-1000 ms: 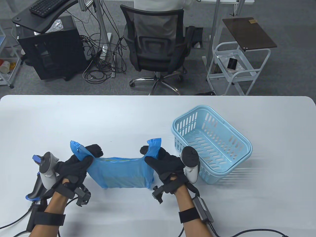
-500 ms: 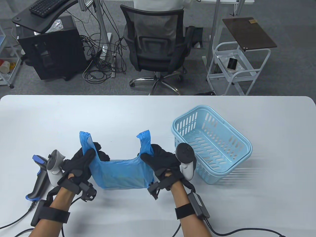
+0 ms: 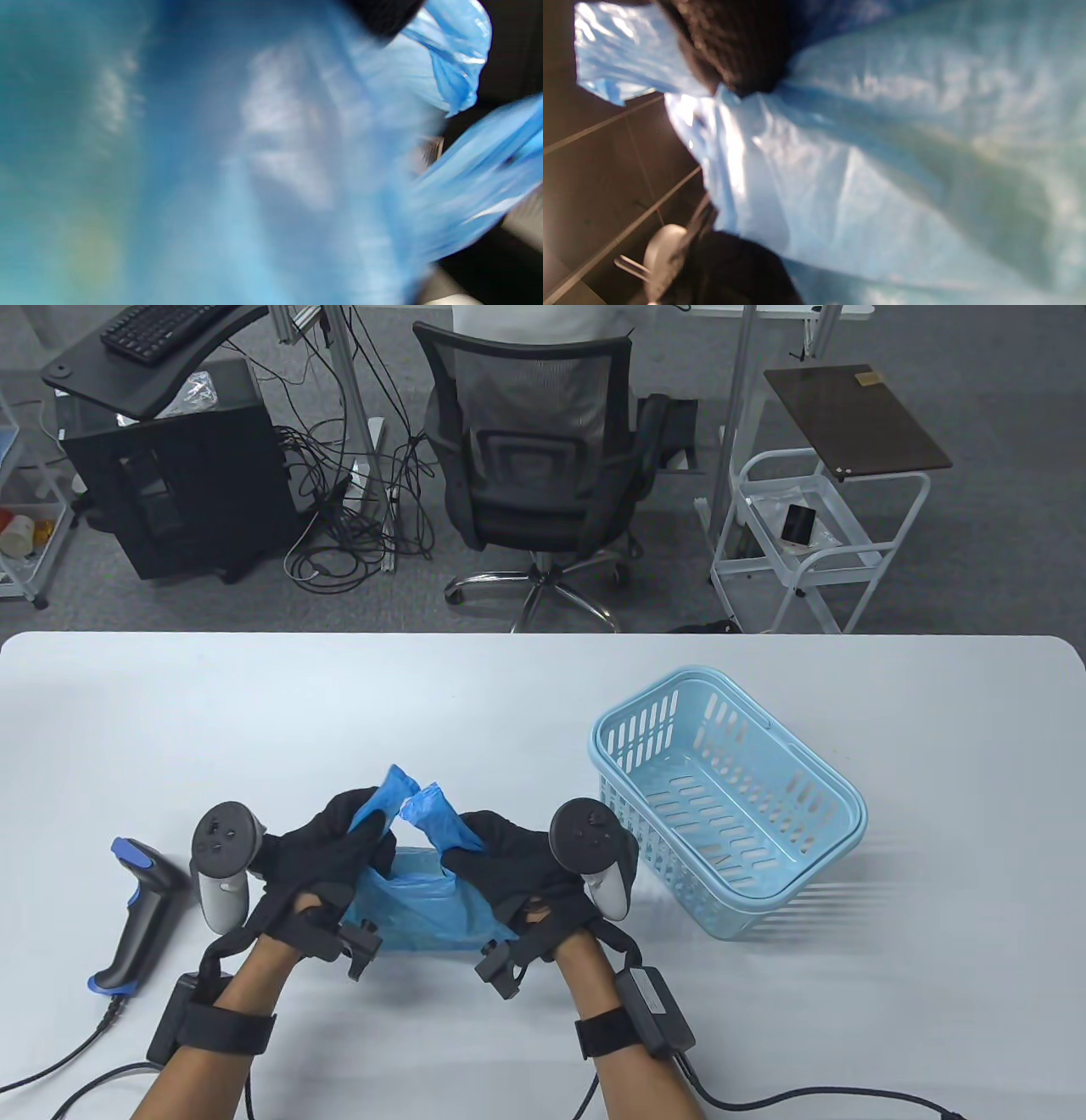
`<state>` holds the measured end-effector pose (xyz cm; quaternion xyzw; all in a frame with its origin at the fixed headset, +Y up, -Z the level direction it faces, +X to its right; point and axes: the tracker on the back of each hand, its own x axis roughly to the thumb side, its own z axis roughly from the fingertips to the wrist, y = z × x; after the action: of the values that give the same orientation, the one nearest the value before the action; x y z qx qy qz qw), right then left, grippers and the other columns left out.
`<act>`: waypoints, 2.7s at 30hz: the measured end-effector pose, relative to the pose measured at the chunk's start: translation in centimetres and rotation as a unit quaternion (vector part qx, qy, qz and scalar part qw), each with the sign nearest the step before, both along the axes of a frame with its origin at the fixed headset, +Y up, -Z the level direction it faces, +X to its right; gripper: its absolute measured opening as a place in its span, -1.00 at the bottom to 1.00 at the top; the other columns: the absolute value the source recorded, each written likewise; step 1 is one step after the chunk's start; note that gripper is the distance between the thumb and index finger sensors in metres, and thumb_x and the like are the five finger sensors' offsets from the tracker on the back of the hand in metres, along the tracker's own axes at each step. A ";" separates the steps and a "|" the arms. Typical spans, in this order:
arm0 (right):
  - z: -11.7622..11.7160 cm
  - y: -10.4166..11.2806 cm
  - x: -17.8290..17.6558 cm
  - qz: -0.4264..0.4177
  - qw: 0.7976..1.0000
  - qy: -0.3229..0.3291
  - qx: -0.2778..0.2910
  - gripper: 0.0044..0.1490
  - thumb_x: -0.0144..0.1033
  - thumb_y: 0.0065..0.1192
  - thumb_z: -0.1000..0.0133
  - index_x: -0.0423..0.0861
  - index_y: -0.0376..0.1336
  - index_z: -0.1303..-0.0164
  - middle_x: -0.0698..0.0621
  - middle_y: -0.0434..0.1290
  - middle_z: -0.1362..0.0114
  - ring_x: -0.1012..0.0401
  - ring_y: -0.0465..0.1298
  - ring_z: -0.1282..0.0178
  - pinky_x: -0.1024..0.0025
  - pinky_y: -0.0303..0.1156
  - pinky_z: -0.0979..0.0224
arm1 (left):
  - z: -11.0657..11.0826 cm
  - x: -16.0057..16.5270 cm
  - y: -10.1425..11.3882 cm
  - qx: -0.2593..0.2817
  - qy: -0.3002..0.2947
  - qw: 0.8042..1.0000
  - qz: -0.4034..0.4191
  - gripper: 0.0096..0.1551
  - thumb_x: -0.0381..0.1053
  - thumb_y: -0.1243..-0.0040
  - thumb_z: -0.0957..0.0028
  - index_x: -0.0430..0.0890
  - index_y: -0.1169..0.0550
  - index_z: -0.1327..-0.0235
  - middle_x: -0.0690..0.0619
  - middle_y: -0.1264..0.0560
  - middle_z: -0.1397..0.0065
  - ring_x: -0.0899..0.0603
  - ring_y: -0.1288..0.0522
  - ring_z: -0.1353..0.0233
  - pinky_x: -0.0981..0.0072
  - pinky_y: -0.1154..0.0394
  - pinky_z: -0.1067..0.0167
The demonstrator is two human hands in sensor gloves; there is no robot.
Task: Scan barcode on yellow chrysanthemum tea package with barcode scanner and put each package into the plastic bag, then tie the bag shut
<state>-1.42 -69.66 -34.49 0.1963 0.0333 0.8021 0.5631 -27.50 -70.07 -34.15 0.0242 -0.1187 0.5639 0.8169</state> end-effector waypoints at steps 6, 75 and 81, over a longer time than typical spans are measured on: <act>0.8 0.0 -0.8 0.051 0.998 -0.032 0.016 -0.57 -0.09 0.41 0.11 0.28 0.39 0.02 0.10 0.58 -0.21 -0.03 0.46 -0.43 -0.23 0.20 -0.55 | 0.5 2.1 0.2 0.022 -0.013 0.997 -0.070 -0.45 0.12 -0.18 0.00 0.01 -0.49 -0.26 0.18 -0.70 0.24 -0.09 -0.70 0.27 -0.11 -0.54 -0.20; 7.0 4.2 -3.8 0.205 0.933 -0.001 0.296 -0.33 0.18 0.35 0.16 0.19 0.37 -0.17 0.13 0.45 -0.46 -0.02 0.36 -0.55 -0.24 0.17 -0.61 | -0.1 -0.8 -1.7 -0.140 -0.069 0.959 0.237 -0.50 0.13 -0.16 0.00 -0.05 -0.58 -0.13 0.05 -0.78 0.04 -0.17 -0.81 0.13 -0.14 -0.52 -0.24; 5.7 3.3 -2.9 0.106 0.974 0.004 0.202 -0.22 0.31 0.13 0.12 0.08 0.38 -0.19 0.04 0.42 -0.46 -0.07 0.32 -0.55 -0.33 0.09 -0.60 | -0.1 -0.7 -1.5 -0.132 -0.105 0.959 0.229 -0.51 0.16 -0.17 -0.01 -0.02 -0.58 -0.14 0.00 -0.71 -0.12 -0.21 -0.75 -0.02 -0.21 -0.44 -0.30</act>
<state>-4.27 -66.39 -28.79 0.3050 -0.1065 0.8463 0.4235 -28.20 -71.54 -34.23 -0.1164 -0.1198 0.7459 0.6448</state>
